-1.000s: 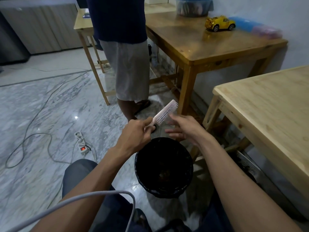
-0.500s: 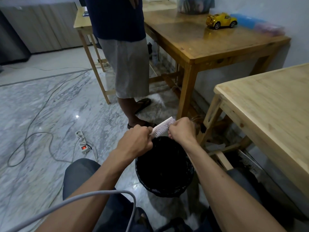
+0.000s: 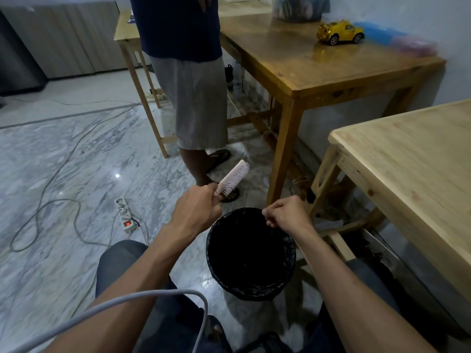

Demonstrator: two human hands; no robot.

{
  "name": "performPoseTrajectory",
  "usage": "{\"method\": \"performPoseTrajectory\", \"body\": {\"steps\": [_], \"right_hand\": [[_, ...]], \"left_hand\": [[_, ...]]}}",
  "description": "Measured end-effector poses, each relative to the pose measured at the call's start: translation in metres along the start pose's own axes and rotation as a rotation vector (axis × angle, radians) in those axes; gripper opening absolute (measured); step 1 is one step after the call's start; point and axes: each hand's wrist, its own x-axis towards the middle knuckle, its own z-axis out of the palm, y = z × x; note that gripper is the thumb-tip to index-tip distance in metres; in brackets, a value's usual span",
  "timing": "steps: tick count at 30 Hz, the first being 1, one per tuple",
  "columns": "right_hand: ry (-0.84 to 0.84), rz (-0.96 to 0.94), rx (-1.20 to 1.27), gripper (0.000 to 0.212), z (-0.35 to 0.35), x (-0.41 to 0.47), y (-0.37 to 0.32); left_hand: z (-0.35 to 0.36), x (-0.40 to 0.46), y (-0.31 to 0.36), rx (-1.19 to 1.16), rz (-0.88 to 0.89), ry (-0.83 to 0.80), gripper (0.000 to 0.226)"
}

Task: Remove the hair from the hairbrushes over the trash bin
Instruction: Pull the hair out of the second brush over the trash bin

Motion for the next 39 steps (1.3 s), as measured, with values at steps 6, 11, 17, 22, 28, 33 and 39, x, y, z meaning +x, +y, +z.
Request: {"method": "performPoseTrajectory", "body": {"steps": [6,11,17,22,28,33,39], "right_hand": [[-0.152,-0.012,-0.220,0.036,-0.001,0.006,0.006],[-0.288,-0.073,0.188,0.091,0.005,0.014,-0.010],[-0.076,-0.137,0.124,0.018,-0.001,0.013,-0.022],[-0.233,-0.181,-0.343,0.038,-0.009,0.001,-0.019],[-0.332,-0.141,0.258,0.063,-0.004,-0.001,-0.037],[-0.139,-0.123,0.623,0.044,-0.010,-0.001,-0.057],[0.004,-0.099,0.590,0.046,-0.020,-0.008,-0.072]], "left_hand": [[-0.007,-0.002,0.000,0.061,0.060,0.030,0.020],[-0.010,-0.004,0.001,0.065,0.139,0.009,0.023],[-0.011,-0.007,0.005,0.109,0.202,-0.066,0.027],[-0.010,-0.007,0.004,0.076,0.098,-0.060,0.023],[-0.011,-0.006,0.012,-0.102,0.067,-0.133,0.024],[-0.014,-0.013,0.021,-0.271,0.001,-0.166,0.026],[-0.014,-0.017,0.027,-0.223,0.020,-0.146,0.030]]}}
